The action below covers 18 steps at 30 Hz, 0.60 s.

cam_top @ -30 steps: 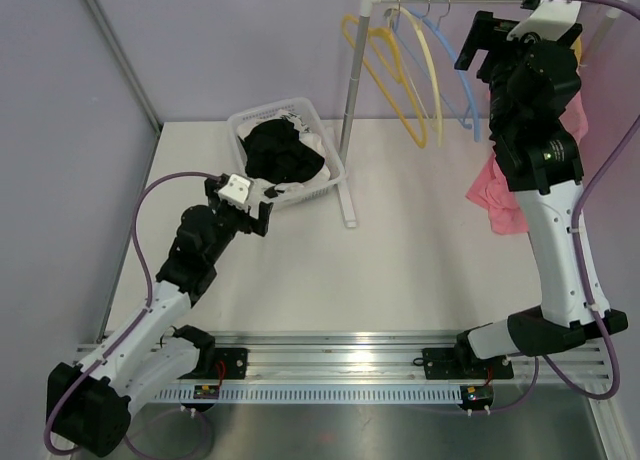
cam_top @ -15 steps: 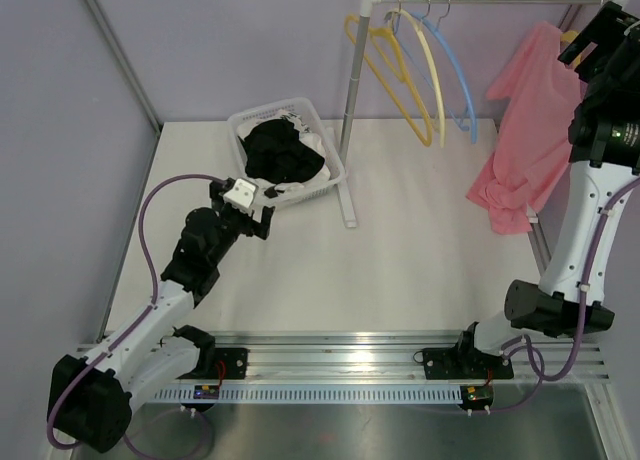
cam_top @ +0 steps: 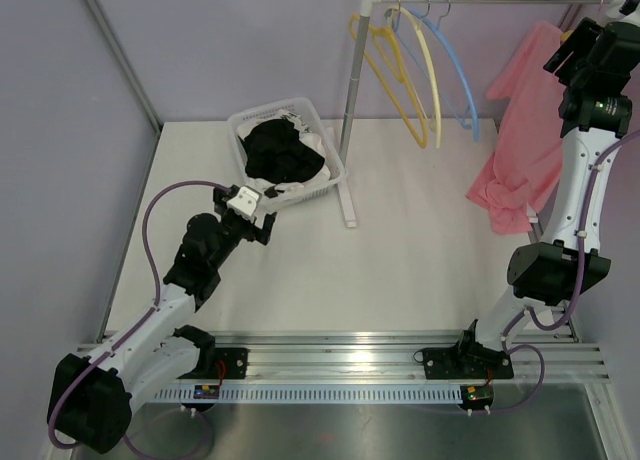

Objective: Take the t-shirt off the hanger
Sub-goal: Grab a hanger with a tshirt on it with the right arm

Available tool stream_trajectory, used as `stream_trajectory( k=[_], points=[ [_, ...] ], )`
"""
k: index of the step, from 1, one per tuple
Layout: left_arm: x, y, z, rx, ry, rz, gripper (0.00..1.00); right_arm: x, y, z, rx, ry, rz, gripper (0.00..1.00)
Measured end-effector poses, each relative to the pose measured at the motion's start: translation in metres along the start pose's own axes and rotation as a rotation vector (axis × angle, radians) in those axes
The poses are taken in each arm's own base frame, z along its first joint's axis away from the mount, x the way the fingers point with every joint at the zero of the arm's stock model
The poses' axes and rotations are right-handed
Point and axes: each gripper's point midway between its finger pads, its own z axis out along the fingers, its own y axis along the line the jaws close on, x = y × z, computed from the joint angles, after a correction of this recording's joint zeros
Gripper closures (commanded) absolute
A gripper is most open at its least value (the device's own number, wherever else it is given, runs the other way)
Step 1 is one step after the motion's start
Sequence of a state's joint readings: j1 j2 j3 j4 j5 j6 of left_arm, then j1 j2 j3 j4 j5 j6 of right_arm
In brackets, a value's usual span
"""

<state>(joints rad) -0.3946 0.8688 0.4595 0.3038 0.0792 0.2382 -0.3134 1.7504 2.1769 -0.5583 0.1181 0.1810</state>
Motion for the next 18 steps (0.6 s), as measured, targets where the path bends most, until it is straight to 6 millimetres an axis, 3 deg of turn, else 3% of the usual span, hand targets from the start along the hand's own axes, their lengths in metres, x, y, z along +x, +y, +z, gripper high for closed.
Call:
stream_trajectory(
  k=[9,18],
  points=[
    [0.004,-0.003,0.002,0.018,0.01,0.001,0.01,-0.011,-0.012,0.008,0.07,-0.065,0.0,0.28],
    [0.002,-0.003,0.002,0.016,0.005,0.009,0.01,-0.008,-0.012,0.023,0.067,-0.077,-0.026,0.34]
  ],
)
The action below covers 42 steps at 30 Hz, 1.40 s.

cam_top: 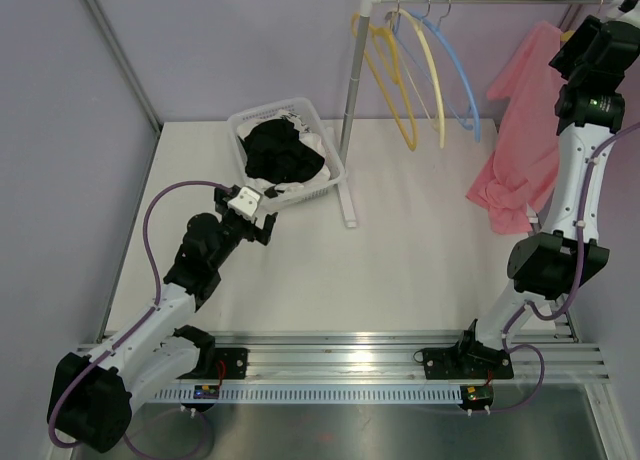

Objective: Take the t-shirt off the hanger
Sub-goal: Grab a hanger with a tshirt on it with the right arm

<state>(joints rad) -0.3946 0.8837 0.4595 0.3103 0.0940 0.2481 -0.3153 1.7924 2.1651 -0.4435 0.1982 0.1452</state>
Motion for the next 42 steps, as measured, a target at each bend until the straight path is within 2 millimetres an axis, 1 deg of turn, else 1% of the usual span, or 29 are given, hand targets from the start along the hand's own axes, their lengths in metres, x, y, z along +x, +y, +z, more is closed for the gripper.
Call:
stream_trajectory(
  k=[2,6,8,10,13,14,16,18,19,21,23,24,27,31,34,38,42],
  points=[
    [0.0,0.0,0.0,0.0,0.001,0.001,0.01,0.005,0.001,0.006,-0.003,0.003,-0.004,0.36],
    [0.0,0.0,0.0,-0.001,0.001,0.005,0.01,0.021,0.003,0.019,-0.014,0.032,-0.013,0.39],
    [0.0,0.0,0.0,-0.001,0.001,0.007,0.01,0.027,0.005,0.024,-0.024,0.045,-0.017,0.42],
    [0.0,0.0,0.0,-0.001,0.001,0.008,0.01,0.032,0.005,0.029,-0.026,0.051,-0.02,0.47],
    [0.0,0.0,0.0,0.0,0.001,0.008,0.01,0.034,0.005,0.032,-0.027,0.051,-0.023,0.5],
    [0.001,0.0,0.0,0.0,0.002,0.008,0.01,0.034,0.005,0.032,-0.027,0.049,-0.023,0.55],
    [0.003,0.0,0.001,0.003,0.009,0.007,0.01,0.031,0.006,0.033,-0.03,0.036,-0.023,0.57],
    [0.006,-0.001,0.003,0.006,0.019,0.008,0.01,0.028,0.008,0.033,-0.036,0.025,-0.021,0.64],
    [0.008,-0.001,0.003,0.007,0.024,0.008,0.01,0.028,0.008,0.034,-0.039,0.024,-0.022,0.68],
    [0.009,-0.002,0.003,0.01,0.028,0.007,0.01,0.028,0.008,0.033,-0.041,0.024,-0.022,0.8],
    [0.009,-0.002,0.003,0.013,0.027,0.008,0.01,0.027,0.012,0.033,-0.059,0.024,-0.021,0.85],
    [0.009,-0.003,0.003,0.014,0.028,0.008,0.01,0.027,0.014,0.033,-0.07,0.024,-0.02,0.92],
    [0.009,-0.003,0.003,0.017,0.027,0.008,0.01,0.028,0.021,0.032,-0.109,0.031,-0.018,1.0],
    [0.008,-0.004,0.003,0.024,0.025,0.011,0.01,0.028,0.031,0.029,-0.166,0.044,-0.016,1.0],
    [0.008,-0.006,0.004,0.032,0.023,0.011,0.01,0.029,0.043,0.025,-0.24,0.071,-0.021,1.0],
    [0.008,-0.007,0.004,0.04,0.021,0.012,0.01,0.03,0.064,0.012,-0.352,0.109,-0.039,1.0],
    [0.008,-0.008,0.004,0.044,0.02,0.012,0.01,0.034,0.088,-0.005,-0.453,0.144,-0.08,1.0]
  ],
)
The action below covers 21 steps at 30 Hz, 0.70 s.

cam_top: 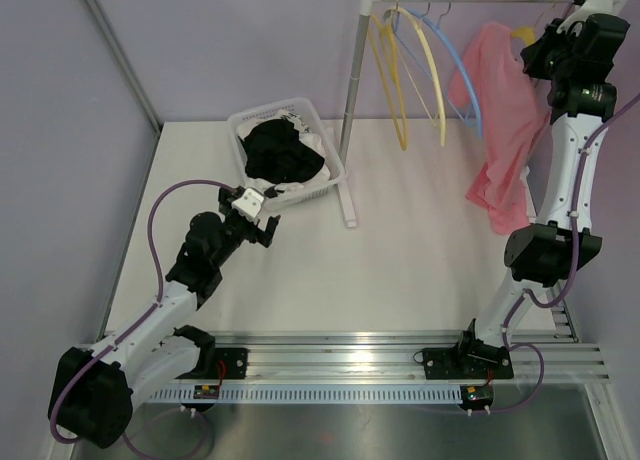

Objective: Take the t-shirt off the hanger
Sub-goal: Grab a hanger with a tshirt on it with the right arm

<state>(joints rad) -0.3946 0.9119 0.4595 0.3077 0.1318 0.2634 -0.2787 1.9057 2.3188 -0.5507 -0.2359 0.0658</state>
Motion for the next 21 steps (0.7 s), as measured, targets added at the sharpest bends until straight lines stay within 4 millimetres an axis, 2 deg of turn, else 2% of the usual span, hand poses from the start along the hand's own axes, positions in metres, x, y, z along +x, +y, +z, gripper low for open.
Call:
stream_trajectory(
  k=[4,5,8,9,11,13,16,21],
  points=[
    [0.0,-0.001,0.0,0.004,-0.001,0.0,0.01,0.008,0.027,-0.003,-0.106,0.039,-0.033,0.98],
    [0.0,-0.001,0.0,0.005,-0.001,0.0,0.01,0.009,0.033,-0.004,-0.132,0.046,-0.043,0.95],
    [0.0,-0.001,0.0,0.008,-0.002,0.001,0.01,0.012,0.043,-0.008,-0.185,0.06,-0.063,0.94],
    [0.0,-0.002,0.0,0.009,-0.002,0.001,0.01,0.012,0.045,-0.01,-0.197,0.064,-0.066,0.9],
    [0.0,-0.002,0.0,0.012,-0.003,0.002,0.01,0.013,0.047,-0.012,-0.208,0.071,-0.071,0.74],
    [-0.001,-0.003,0.0,0.015,-0.003,0.003,0.01,0.013,0.048,-0.014,-0.214,0.073,-0.078,0.66],
    [0.0,-0.003,0.0,0.019,-0.003,0.003,0.01,0.013,0.049,-0.015,-0.218,0.071,-0.082,0.63],
    [0.0,-0.004,0.0,0.023,-0.002,0.002,0.01,0.009,0.049,-0.012,-0.214,0.051,-0.076,0.64]
  ],
)
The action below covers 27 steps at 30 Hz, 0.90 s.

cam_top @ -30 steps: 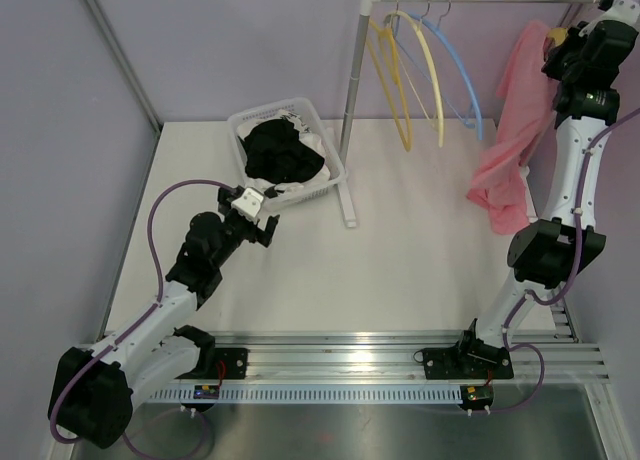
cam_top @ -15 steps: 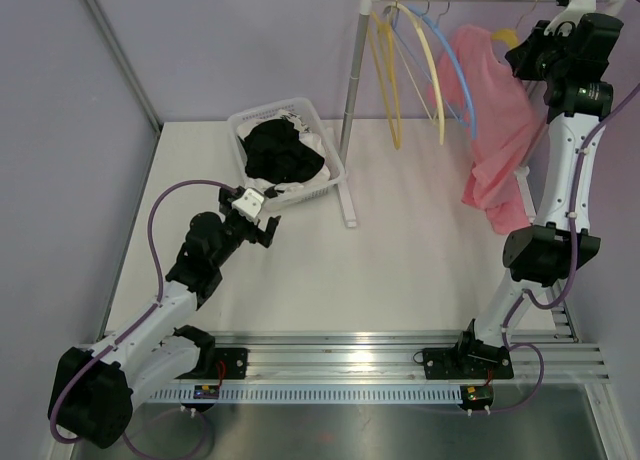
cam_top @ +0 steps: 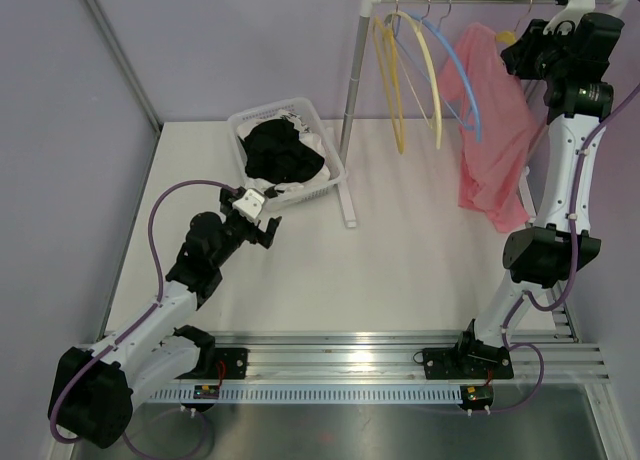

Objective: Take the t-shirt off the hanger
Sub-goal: Grab a hanger with a tshirt on it with the right arm

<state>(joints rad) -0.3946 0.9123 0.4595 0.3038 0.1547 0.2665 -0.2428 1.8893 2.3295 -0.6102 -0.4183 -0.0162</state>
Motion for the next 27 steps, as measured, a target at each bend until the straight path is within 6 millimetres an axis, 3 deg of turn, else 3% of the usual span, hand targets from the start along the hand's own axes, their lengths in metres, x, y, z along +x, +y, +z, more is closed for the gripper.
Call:
stream_trajectory(
  k=[13,20,27],
  points=[
    [0.003,-0.005,-0.001,0.03,0.01,0.011,0.01,-0.019,-0.012,0.014,0.069,-0.118,0.04,0.66],
    [0.003,-0.006,0.0,0.037,0.008,0.013,0.01,-0.026,-0.005,0.019,0.107,-0.147,0.028,0.65],
    [0.003,-0.007,0.0,0.042,0.007,0.014,0.01,-0.037,-0.001,0.021,0.13,-0.174,0.003,0.53]
  ],
)
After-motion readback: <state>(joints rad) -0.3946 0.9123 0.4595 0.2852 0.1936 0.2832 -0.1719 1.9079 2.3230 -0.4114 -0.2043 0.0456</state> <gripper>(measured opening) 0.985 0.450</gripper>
